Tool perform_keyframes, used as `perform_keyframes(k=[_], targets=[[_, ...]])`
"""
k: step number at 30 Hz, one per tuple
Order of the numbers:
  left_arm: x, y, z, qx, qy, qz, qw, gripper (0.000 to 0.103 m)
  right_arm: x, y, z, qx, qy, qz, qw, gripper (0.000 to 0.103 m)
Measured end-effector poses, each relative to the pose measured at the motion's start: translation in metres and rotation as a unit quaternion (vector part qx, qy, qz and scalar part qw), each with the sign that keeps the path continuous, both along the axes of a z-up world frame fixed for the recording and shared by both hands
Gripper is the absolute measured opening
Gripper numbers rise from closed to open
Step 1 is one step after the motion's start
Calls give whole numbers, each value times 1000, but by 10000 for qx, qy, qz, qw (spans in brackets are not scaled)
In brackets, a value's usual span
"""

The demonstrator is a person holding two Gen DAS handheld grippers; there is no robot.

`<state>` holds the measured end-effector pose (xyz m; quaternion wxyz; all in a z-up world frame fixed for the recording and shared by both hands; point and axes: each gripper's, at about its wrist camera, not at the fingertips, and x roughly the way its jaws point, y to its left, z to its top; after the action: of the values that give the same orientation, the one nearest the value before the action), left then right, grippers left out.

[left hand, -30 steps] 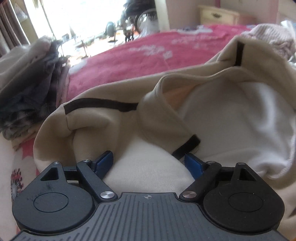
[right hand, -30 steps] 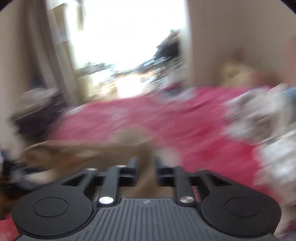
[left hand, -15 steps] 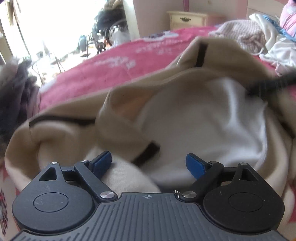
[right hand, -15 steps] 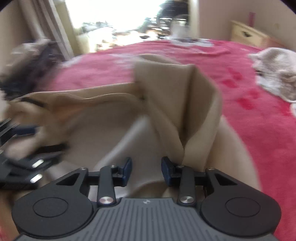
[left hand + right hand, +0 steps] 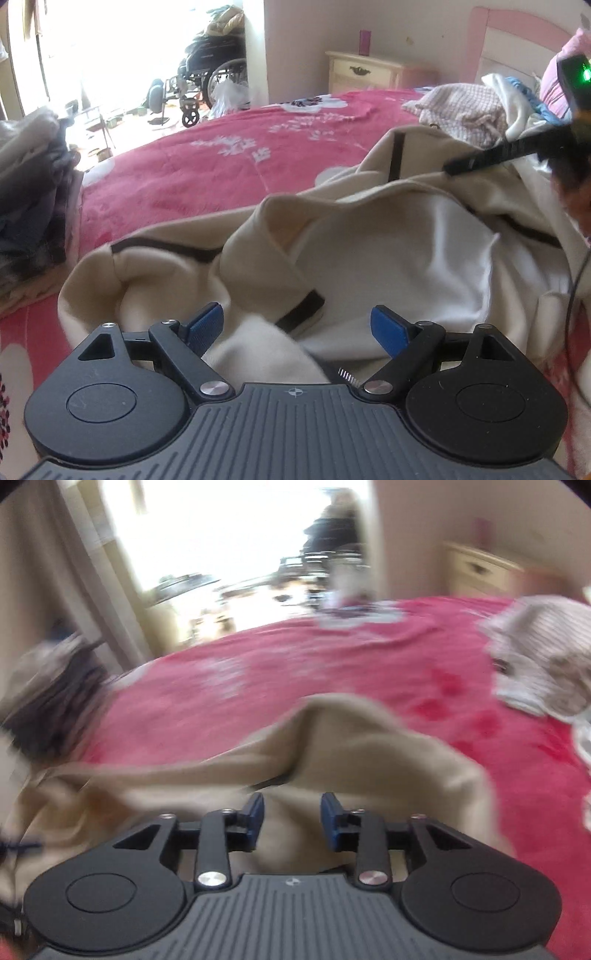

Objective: Fold clothes

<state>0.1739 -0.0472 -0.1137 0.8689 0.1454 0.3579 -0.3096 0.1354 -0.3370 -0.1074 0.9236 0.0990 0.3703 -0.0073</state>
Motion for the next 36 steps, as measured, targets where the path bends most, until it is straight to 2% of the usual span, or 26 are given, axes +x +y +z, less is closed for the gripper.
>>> perform_keyframes(k=[3, 8, 10, 13, 15, 17, 19, 21, 23, 24, 25, 29, 33, 36], targets=[[13, -14, 3, 131, -37, 96, 9999, 89, 6, 13, -10, -341, -66, -30, 9994, 51], [49, -39, -1, 195, 40, 770, 9968, 90, 18, 34, -27, -899, -173, -126, 9957, 51], [65, -48, -10, 340, 94, 936, 9950, 90, 22, 43, -34, -1122, -216, -164, 9933, 50], [88, -57, -30, 812, 235, 1235, 9887, 78, 29, 55, -44, -1455, -280, -220, 9887, 46], [97, -51, -37, 916, 372, 1458, 9844, 62, 29, 57, -50, -1531, -320, -389, 9869, 44], [99, -37, -34, 623, 440, 1629, 9837, 54, 21, 49, -54, -1371, -371, -677, 9875, 41], [98, -27, -29, 374, 389, 1733, 9834, 52, 13, 43, -52, -1232, -481, -826, 9878, 40], [96, -27, -30, 421, 349, 1663, 9846, 47, 7, 44, -46, -1242, -727, -834, 9861, 39], [95, -30, -31, 484, 330, 1617, 9851, 24, 4, 47, -39, -1296, -1005, -863, 9827, 39], [95, -31, -27, 421, 297, 1640, 9851, 16, 5, 48, -36, -1247, -1091, -872, 9823, 39], [95, -32, -23, 347, 255, 1658, 9852, 13, 5, 48, -33, -1187, -1171, -877, 9821, 39], [79, -27, 11, -176, -214, 1574, 9871, 10, 12, 44, -28, -813, -1344, -913, 9834, 39], [61, -25, 40, -390, -600, 1406, 9875, 10, 15, 30, -29, -465, -1497, -1280, 9793, 39], [50, -29, 49, -301, -814, 1274, 9880, 10, 17, 32, -32, -886, -1512, -1384, 9747, 39]])
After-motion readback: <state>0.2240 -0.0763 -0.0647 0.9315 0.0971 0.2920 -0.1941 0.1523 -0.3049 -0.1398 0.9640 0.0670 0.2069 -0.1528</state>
